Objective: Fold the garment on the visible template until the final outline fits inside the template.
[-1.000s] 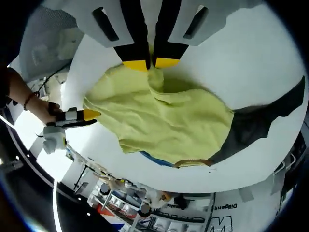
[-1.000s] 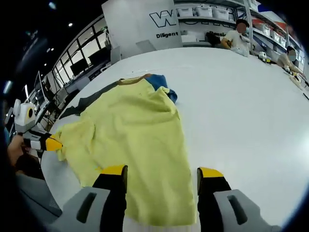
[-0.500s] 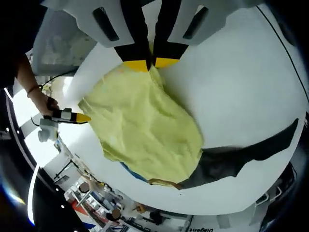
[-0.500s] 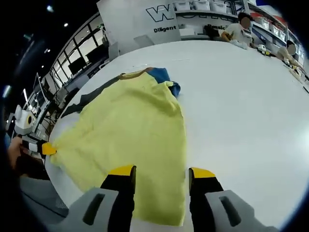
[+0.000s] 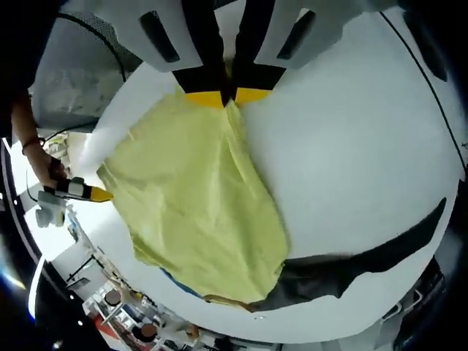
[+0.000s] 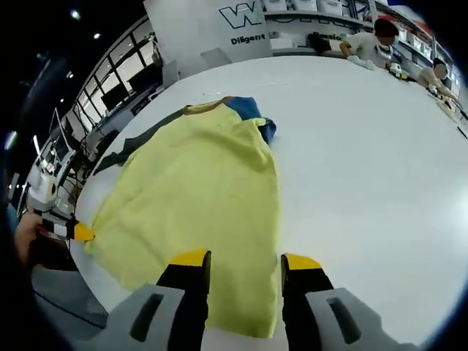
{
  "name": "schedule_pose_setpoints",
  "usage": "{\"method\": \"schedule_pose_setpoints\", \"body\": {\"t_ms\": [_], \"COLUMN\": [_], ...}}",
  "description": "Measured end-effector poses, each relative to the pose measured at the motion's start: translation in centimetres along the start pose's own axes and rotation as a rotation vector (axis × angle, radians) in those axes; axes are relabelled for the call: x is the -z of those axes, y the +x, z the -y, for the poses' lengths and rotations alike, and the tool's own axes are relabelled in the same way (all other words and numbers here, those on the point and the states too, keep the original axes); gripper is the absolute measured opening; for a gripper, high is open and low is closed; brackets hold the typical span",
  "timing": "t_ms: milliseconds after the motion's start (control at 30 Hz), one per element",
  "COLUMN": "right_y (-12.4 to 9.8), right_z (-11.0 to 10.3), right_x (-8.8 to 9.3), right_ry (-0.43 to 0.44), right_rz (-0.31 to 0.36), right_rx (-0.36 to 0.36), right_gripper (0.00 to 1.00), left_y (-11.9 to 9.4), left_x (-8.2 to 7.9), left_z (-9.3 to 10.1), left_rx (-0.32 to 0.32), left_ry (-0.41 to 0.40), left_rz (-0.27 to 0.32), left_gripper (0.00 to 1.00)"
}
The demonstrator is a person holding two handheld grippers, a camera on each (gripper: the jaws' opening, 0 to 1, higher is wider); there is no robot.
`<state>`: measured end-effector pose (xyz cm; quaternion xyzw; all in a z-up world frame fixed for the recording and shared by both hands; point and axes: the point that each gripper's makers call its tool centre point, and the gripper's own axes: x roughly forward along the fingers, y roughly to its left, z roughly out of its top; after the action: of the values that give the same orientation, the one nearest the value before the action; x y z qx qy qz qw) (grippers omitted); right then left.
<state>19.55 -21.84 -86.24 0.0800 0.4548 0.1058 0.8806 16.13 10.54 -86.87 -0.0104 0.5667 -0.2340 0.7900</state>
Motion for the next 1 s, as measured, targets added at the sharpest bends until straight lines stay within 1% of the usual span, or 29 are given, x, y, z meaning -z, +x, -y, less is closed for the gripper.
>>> {"method": "schedule_pose_setpoints", "body": {"t_ms": [33,67,100,133,167,233,267,300,333,367,433,533,567,600,633,667,700,733,767,800,833,867,933,967,1000], "right_y": [0.1,0.1,0.0,-0.1,-0.1,-0.1,-0.1,-0.2,-0.2,-0.3,-0.8,-1.8,-2.1,-2.3,-2.3,-2.3,-2.3,-2.2,-2.0,-1.8,-1.3,-0.8,-0.1,0.4,0.8], "right_z": [-0.1,0.1,0.0,0.1,0.1,0.3,0.4,0.5,0.9,0.9,0.4,-1.0,-2.1,-3.0,-4.1,-5.2,-6.9,-8.2,-9.4,-10.9,-11.9,-13.3,-14.5,-15.1,-15.8], "right_x": [0.1,-0.1,0.0,0.0,0.1,0.2,0.2,0.4,0.3,0.2,-0.4,-1.9,-2.8,-3.3,-4.5,-5.1,-5.7,-6.2,-6.5,-6.7,-6.8,-6.5,-6.2,-6.1,-6.0], "right_ry": [0.002,-0.010,-0.008,-0.012,-0.015,-0.024,-0.022,-0.029,-0.030,-0.029,-0.025,-0.031,-0.046,-0.063,-0.075,-0.082,-0.092,-0.092,-0.103,-0.128,-0.144,-0.168,-0.176,-0.184,-0.186], "right_rz": [-0.006,0.003,-0.003,-0.002,-0.003,-0.007,-0.010,-0.024,-0.022,-0.022,-0.002,0.042,0.066,0.076,0.107,0.120,0.127,0.138,0.140,0.139,0.142,0.124,0.106,0.108,0.104], "right_rx": [-0.003,0.003,0.005,0.009,0.011,0.017,0.022,0.026,0.048,0.047,0.035,0.009,-0.008,-0.028,-0.057,-0.085,-0.133,-0.166,-0.193,-0.231,-0.256,-0.291,-0.303,-0.306,-0.311], "right_gripper": [0.27,0.26,0.25,0.23,0.21,0.13,0.09,0.02,0.00,0.00,0.00,0.00,0.00,0.00,0.00,0.00,0.00,0.00,0.00,0.00,0.00,0.00,0.00,0.00,0.00], "left_y": [-0.1,-0.1,-0.1,-0.3,-0.5,-1.0,-1.3,-1.4,-1.7,-1.8,-2.1,-2.7,-3.0,-3.2,-3.2,-3.4,-3.5,-3.5,-3.5,-3.5,-3.3,-3.2,-3.0,-2.9,-2.8], "left_x": [0.0,-0.3,-0.6,-1.0,-1.2,-2.4,-2.6,-3.1,-2.9,-3.0,-3.3,-4.1,-4.6,-4.9,-5.1,-5.2,-5.5,-5.6,-5.8,-5.9,-6.2,-6.3,-6.6,-6.7,-6.7], "left_z": [-0.8,-0.2,-0.3,-0.3,-0.1,-0.1,-0.1,0.0,0.0,0.0,0.0,0.8,1.7,2.3,3.0,3.8,4.7,5.3,5.8,6.2,6.5,7.2,8.1,9.1,9.7], "left_rx": [-0.054,-0.032,-0.039,-0.042,-0.040,-0.055,-0.052,-0.053,-0.054,-0.046,-0.038,-0.008,0.026,0.048,0.082,0.115,0.150,0.171,0.193,0.201,0.209,0.235,0.254,0.277,0.290], "left_ry": [0.042,0.034,0.042,0.054,0.055,0.110,0.130,0.143,0.128,0.131,0.129,0.156,0.179,0.175,0.172,0.185,0.180,0.183,0.203,0.197,0.196,0.221,0.241,0.266,0.272], "left_rz": [0.005,0.035,0.053,0.078,0.089,0.159,0.171,0.197,0.190,0.196,0.211,0.257,0.283,0.301,0.310,0.316,0.319,0.325,0.327,0.321,0.321,0.312,0.310,0.301,0.299], "left_gripper": [0.07,0.10,0.15,0.23,0.30,0.40,0.41,0.41,0.42,0.42,0.43,0.43,0.43,0.43,0.43,0.43,0.43,0.43,0.43,0.43,0.43,0.42,0.43,0.44,0.46]}}
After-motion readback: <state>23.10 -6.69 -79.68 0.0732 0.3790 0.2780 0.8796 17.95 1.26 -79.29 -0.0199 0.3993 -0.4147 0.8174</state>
